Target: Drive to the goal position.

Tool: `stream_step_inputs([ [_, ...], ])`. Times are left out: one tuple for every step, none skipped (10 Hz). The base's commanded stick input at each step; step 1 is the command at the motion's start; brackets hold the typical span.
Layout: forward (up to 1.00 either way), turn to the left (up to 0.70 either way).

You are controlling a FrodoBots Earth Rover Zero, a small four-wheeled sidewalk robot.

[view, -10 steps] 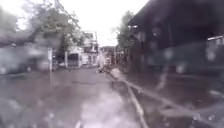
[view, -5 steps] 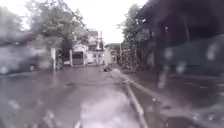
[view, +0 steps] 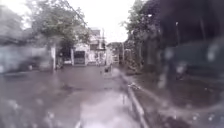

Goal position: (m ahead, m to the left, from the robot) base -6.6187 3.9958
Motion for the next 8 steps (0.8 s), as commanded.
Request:
stream_step_inputs([
  [1.00, 0.00],
  [1.00, 0.00],
  [1.00, 0.00],
  [1.00, 0.00],
  [1.00, 0.00],
  [1.00, 0.00],
  [1.00, 0.00],
  [1.00, 0.00],
])
